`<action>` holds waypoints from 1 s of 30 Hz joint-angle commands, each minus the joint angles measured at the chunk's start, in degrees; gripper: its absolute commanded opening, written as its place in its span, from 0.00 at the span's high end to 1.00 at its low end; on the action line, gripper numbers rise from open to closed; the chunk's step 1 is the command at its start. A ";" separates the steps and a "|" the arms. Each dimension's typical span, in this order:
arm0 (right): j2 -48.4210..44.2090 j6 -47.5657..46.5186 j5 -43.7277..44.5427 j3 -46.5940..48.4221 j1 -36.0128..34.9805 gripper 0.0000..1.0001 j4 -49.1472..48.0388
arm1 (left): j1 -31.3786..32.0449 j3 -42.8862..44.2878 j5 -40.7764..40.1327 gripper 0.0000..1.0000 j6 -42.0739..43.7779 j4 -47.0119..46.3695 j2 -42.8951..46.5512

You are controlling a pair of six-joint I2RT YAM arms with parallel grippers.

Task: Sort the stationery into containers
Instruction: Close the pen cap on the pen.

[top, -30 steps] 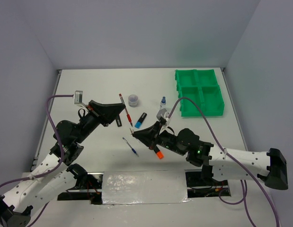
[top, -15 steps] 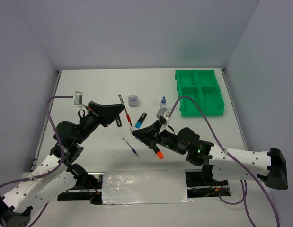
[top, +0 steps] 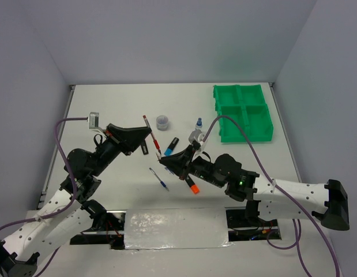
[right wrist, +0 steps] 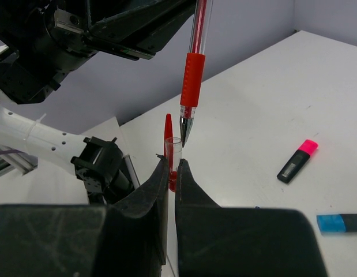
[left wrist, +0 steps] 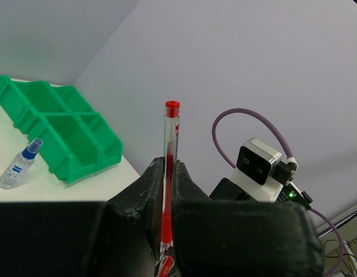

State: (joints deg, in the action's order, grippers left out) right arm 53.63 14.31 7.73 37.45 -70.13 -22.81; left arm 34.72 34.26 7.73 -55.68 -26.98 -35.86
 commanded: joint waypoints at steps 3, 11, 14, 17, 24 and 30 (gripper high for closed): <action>0.25 -1.47 0.36 3.94 0.61 1.00 -0.66 | 0.35 0.02 0.89 1.00 0.66 -2.29 0.70; -0.63 -2.18 -0.08 4.74 1.22 1.00 0.66 | 0.35 -0.07 0.27 1.00 1.72 -0.53 1.14; -0.19 -1.74 -1.22 4.12 1.22 1.00 0.84 | 0.35 0.28 -1.04 1.00 1.89 0.09 1.67; 0.77 -1.30 -3.85 3.59 1.22 1.00 1.18 | 0.35 1.24 -2.01 1.00 2.07 0.79 1.67; 1.22 -0.24 -4.65 2.28 1.22 1.00 1.89 | 0.35 3.36 -2.80 1.00 3.47 2.72 1.75; 0.78 -0.51 -3.77 2.28 1.22 1.00 2.68 | 0.35 3.36 -2.80 1.00 3.65 2.64 1.75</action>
State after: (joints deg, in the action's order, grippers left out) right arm 55.00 13.85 3.68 39.05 -69.10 -19.77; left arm 34.74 35.16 5.30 -53.87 -22.35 -34.70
